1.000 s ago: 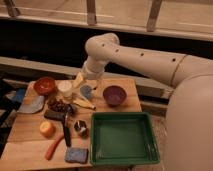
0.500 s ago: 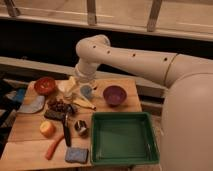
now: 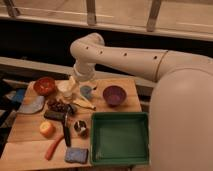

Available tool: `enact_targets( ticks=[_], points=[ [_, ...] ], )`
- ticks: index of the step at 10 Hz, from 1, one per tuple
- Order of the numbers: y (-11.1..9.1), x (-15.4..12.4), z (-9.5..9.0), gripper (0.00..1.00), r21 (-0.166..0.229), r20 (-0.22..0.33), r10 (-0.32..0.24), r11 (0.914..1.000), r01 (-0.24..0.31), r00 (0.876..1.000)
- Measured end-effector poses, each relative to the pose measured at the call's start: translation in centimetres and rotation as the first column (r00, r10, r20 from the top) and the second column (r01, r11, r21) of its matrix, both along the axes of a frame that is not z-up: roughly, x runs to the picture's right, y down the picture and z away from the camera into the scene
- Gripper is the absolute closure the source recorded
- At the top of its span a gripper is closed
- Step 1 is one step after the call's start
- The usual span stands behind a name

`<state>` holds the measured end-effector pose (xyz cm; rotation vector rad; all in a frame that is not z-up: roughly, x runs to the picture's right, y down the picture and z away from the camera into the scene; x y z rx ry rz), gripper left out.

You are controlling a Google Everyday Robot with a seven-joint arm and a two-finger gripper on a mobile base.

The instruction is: Place eraser in purple bowl

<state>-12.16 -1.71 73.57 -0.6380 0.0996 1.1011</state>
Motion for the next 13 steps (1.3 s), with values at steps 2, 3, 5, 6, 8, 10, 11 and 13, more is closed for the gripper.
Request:
enact_targets(
  ticks=[2,3,5,6,8,10,11,13],
  points=[
    [0.5,-3.8,1.2,0.2,-0.004,0.032,-0.063,0.998,0.063,0.998],
    [0.6,-5.5,1.9,0.2,-0.003,0.048,-0.092,0.9957,0.092,0.995],
    [1.2,-9.1,3.3,0.2,-0.001,0.092,-0.146,0.9892,0.146,0.985],
    [1.8,-11.4,3.8,0.2,0.001,0.123,-0.176,0.9842,0.177,0.977],
    [3.1,-14.6,4.2,0.2,0.008,0.176,-0.22,0.9749,0.222,0.959],
    [5.3,-17.1,3.6,0.2,0.004,0.243,-0.25,0.9665,0.257,0.937],
    [5.6,-17.2,3.5,0.2,0.0,0.252,-0.253,0.9652,0.261,0.934],
    [5.5,-17.0,3.5,0.2,-0.001,0.25,-0.251,0.9658,0.259,0.935]
  ],
)
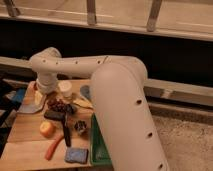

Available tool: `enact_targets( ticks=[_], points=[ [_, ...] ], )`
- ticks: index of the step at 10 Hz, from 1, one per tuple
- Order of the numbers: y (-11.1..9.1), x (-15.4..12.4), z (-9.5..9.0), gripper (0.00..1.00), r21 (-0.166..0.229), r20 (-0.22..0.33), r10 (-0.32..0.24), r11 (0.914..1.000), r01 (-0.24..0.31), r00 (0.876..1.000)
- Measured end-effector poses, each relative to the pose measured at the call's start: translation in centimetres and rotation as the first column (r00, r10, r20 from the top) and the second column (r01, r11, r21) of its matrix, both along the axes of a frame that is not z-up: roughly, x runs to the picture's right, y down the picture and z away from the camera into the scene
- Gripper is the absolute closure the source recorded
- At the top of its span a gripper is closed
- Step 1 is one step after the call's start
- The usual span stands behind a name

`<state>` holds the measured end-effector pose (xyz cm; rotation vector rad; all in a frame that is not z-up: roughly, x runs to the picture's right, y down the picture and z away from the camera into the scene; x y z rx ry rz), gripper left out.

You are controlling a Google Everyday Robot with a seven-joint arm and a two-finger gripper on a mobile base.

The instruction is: Place eraser in purple bowl

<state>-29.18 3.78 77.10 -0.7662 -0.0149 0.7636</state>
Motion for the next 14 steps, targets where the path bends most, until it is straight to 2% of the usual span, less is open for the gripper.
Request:
enact_targets(
  ticks=[3,5,11,14],
  points=[
    [0.3,-0.5,0.1,0.2,0.005,0.001,-0.013,0.9999,0.013,1.0],
    [1.7,-2.3,0.2,0.2,-0.003,0.027,-0.027,0.9996,0.028,0.999],
    [6.4,-5.1,0.0,0.2,-0.069,0.145,0.031,0.9974,-0.021,0.989],
    [6.4,-5.2,-0.1,0.2,-0.07,0.149,0.033,0.9973,-0.022,0.988]
  ],
)
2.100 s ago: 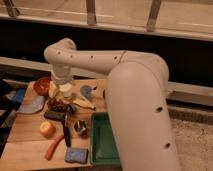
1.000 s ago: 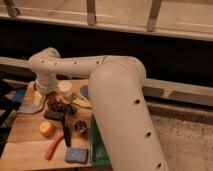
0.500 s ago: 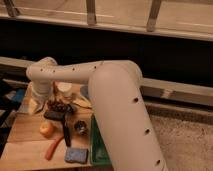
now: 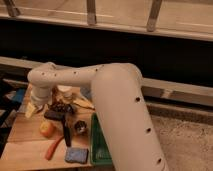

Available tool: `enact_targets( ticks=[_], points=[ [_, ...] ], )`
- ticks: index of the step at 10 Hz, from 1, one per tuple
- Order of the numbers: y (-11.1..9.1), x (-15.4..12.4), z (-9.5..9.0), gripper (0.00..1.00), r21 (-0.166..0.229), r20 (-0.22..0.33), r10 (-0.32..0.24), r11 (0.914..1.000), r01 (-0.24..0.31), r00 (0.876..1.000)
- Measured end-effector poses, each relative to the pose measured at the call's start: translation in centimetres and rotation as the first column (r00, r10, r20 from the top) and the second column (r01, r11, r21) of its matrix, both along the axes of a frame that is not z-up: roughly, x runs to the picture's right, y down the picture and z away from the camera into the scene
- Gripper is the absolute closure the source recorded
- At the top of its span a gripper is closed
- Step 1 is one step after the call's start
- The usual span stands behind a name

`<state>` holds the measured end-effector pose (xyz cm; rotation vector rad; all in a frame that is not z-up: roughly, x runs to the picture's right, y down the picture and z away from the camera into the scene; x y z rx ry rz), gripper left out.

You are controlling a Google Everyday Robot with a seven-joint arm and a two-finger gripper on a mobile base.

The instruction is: Place eraser in purple bowl

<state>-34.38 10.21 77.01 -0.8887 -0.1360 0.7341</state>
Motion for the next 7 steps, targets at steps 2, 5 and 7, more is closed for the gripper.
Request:
enact_targets(
  ticks=[2,5,7],
  points=[
    [0.0,-0.1,0.1,0.2,0.001,0.003,-0.007,1.0,0.007,1.0],
    [0.6,-2.0,0.7,0.2,-0.004,0.034,-0.049,0.9988,0.049,0.998],
    [0.8,-2.4,1.3,0.2,-0.012,0.04,-0.066,0.9977,0.066,0.997]
  ],
)
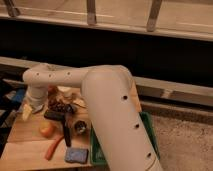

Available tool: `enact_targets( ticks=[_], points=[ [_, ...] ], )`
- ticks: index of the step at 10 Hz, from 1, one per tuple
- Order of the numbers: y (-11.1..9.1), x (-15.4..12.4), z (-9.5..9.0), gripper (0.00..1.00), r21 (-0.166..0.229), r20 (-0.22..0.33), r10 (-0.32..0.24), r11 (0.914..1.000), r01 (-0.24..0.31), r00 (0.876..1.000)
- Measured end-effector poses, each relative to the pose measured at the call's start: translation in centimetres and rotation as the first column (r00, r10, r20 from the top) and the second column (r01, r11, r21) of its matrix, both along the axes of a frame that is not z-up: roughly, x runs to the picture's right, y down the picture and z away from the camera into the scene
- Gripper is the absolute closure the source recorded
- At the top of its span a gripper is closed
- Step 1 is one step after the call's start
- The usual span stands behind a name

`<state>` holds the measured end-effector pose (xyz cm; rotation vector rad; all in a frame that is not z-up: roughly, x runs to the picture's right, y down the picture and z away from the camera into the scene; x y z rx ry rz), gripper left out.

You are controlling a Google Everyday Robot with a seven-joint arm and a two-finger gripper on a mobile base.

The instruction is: Place eraser in purple bowl

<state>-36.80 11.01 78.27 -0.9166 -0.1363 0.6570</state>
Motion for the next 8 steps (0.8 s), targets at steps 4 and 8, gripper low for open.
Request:
enact_targets(
  ticks=[4,8],
  points=[
    [1.6,-0.2,1.3,0.2,-0.039,-0.001,-0.015,0.9991,0.015,1.0],
    [2.5,1.3,3.2,0.2,-0.079,-0.024,0.0,0.9969,-0.002,1.0]
  ],
)
